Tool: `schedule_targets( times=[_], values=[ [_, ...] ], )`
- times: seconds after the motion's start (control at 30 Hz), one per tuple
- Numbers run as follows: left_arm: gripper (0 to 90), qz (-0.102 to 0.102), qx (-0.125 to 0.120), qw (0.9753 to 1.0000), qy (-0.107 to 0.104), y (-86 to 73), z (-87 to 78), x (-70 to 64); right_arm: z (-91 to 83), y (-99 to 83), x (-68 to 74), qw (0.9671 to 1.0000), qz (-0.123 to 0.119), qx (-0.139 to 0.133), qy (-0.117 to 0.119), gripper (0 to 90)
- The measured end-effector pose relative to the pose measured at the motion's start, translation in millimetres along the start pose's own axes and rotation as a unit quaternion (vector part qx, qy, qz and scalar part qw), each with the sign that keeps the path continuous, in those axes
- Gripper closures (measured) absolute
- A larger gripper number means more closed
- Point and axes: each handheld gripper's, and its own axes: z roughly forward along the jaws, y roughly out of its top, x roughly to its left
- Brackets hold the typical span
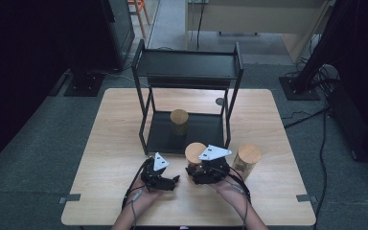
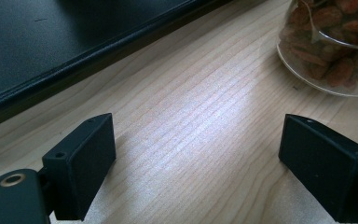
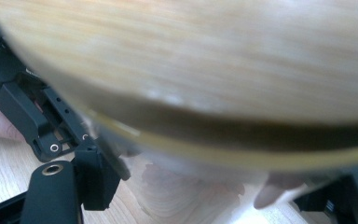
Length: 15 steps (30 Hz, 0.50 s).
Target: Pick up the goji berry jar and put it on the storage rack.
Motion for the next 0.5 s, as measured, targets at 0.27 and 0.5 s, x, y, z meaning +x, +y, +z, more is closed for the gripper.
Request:
schedule_targets(
  times=[0.27, 0.5],
  values=[
    [11.2, 0.001, 0.001, 1.0000, 0.000, 0.0, -0.2, 0.1, 3.0, 4.3, -1.9, 1.0000, 0.001, 0.005, -0.004, 25.4],
    [11.2, 0.001, 0.001, 1.0000, 0.000, 0.0, -0.1, 0.1, 6.0, 8.6, -5.5, 0.9999, 0.009, 0.001, -0.006, 25.4]
  ],
)
